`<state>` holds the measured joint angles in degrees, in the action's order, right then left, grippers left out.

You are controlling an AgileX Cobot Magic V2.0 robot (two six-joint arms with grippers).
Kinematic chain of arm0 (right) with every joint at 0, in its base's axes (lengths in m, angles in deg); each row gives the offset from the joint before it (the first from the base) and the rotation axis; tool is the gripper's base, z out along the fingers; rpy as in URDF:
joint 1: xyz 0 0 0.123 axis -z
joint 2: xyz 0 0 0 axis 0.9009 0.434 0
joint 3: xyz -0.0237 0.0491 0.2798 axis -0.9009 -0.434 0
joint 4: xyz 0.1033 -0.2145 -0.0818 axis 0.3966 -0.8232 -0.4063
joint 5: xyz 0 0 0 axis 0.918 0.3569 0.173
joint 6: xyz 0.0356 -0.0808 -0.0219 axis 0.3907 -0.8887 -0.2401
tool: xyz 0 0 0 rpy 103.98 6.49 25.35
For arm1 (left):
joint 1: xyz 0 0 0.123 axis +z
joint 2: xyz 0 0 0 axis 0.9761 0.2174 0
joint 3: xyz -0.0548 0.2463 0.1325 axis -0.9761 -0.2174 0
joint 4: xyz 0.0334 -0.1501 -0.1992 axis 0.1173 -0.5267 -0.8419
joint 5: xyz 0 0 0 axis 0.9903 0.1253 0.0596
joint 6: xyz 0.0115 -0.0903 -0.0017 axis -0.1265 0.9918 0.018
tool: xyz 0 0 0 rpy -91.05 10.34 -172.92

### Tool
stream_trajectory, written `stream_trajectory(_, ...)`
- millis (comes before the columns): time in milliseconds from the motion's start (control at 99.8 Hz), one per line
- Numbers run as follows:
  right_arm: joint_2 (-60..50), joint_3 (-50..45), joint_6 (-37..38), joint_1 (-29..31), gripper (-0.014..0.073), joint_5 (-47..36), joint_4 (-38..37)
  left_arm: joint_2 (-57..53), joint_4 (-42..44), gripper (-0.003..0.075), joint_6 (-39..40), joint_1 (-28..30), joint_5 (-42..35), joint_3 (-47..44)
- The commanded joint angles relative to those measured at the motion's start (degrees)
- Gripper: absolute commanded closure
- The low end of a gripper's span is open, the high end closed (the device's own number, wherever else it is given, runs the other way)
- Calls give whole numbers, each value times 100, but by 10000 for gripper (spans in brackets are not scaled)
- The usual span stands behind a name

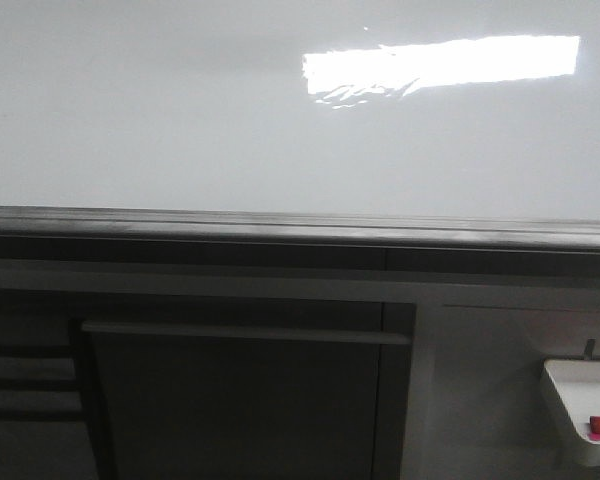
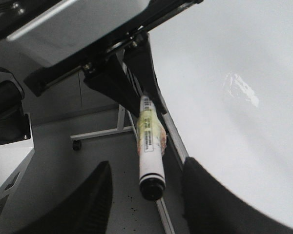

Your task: Write number 0 on whiteboard

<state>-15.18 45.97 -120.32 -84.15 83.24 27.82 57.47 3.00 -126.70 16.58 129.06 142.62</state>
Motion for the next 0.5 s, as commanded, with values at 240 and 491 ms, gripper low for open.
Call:
stream_trajectory(240, 26, 34, -64, -8, 293, 172, 346, -159, -164, 720, 103, -41, -436, 390)
stream_trajectory(491, 155, 34, -64, -8, 293, 172, 384, -18, -297, 720, 103, -41, -426, 390)
